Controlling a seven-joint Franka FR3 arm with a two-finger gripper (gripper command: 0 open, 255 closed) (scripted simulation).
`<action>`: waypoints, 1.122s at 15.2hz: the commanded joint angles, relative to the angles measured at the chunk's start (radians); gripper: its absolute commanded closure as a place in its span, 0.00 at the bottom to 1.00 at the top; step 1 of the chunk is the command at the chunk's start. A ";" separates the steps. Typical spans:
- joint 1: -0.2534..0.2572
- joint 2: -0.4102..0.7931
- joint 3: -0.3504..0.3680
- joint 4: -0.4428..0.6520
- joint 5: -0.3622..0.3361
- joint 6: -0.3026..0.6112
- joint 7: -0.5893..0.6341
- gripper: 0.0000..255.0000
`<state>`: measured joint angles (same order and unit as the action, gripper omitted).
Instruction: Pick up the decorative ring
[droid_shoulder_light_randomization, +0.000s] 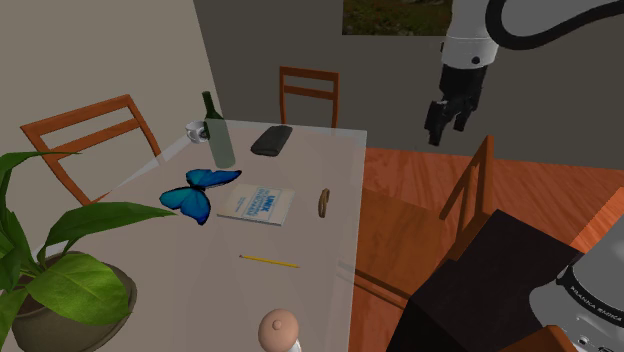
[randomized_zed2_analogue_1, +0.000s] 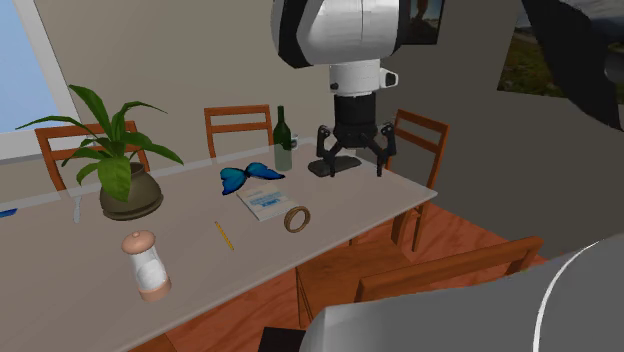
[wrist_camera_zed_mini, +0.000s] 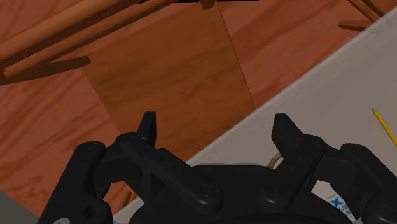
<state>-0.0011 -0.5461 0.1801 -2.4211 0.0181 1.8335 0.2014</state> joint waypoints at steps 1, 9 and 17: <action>-0.002 0.064 0.030 0.006 0.024 0.052 0.075 0.00; -0.017 0.356 0.116 0.103 0.062 0.231 0.336 0.00; -0.007 0.677 0.144 0.284 0.038 0.365 0.584 0.00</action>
<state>-0.0111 0.0944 0.3234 -2.1585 0.0579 2.1828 0.7538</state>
